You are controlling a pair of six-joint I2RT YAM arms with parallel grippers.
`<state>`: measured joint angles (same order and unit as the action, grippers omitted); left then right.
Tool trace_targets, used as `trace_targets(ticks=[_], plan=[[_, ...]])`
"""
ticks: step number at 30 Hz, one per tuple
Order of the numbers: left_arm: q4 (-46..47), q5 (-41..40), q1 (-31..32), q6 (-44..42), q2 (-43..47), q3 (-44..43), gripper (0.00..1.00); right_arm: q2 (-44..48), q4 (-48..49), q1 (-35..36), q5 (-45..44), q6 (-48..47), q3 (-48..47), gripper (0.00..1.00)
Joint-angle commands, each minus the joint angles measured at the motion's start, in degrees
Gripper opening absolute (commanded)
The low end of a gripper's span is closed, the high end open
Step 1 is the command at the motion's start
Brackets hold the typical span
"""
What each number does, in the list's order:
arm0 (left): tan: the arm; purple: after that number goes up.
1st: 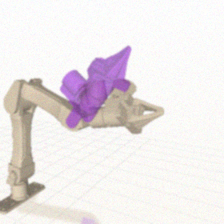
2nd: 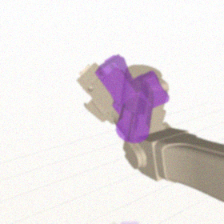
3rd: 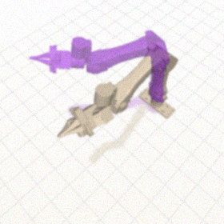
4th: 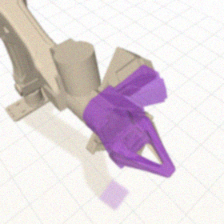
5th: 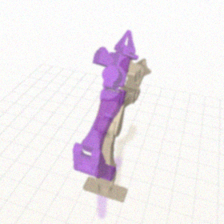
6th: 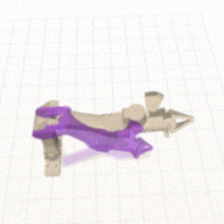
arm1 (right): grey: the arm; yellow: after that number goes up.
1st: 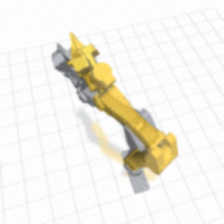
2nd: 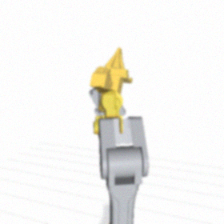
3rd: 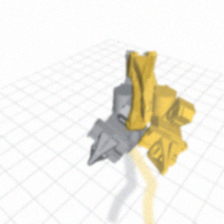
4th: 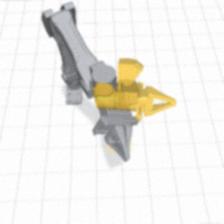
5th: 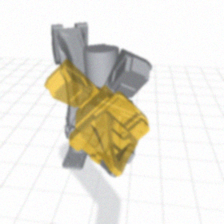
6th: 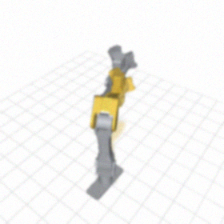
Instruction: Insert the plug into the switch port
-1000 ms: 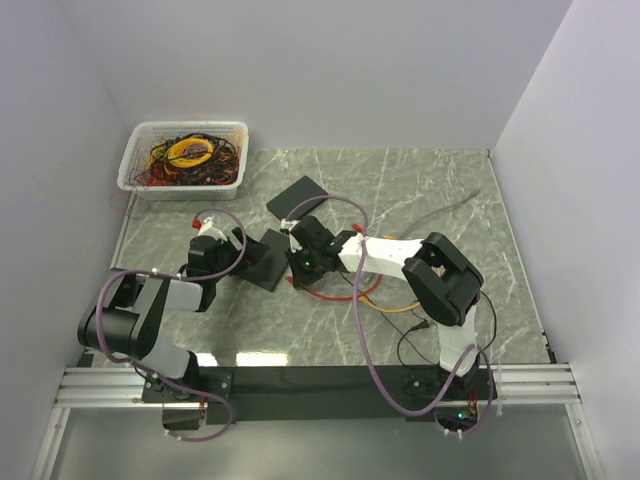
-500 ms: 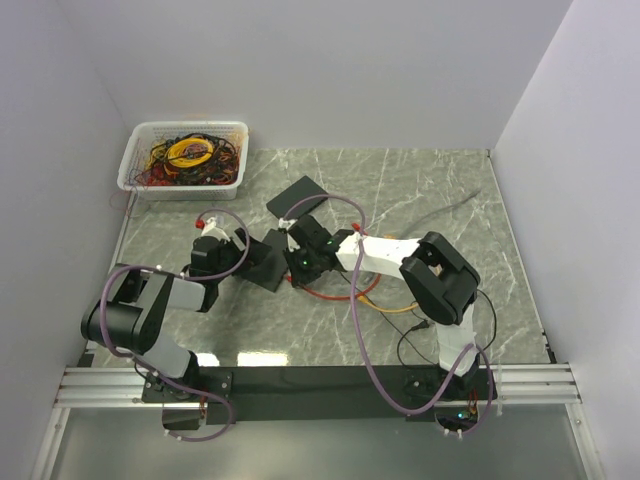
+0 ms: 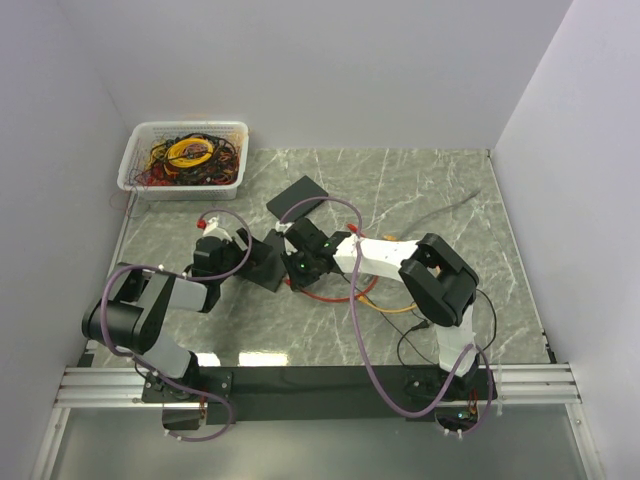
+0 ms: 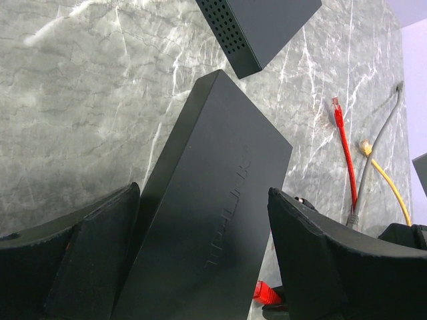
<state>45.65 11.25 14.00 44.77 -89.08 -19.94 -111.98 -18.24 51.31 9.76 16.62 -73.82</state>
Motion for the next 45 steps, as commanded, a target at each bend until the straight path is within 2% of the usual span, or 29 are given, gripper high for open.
trace_targets(ticks=[1,25,45], plan=[[-1.52,0.45,1.2,-0.12,-0.13,-0.71,0.84,2.56,0.75,0.55,-1.41,-0.1,-1.94,0.0],[-4.6,-3.77,4.72,-2.23,-1.71,-2.82,0.82,6.95,-1.45,1.16,-4.4,-0.01,-2.56,0.0],[-5.66,-5.01,5.51,-2.5,-2.5,-3.52,0.82,3.44,-1.98,1.16,-9.14,-0.28,-1.94,0.0]])
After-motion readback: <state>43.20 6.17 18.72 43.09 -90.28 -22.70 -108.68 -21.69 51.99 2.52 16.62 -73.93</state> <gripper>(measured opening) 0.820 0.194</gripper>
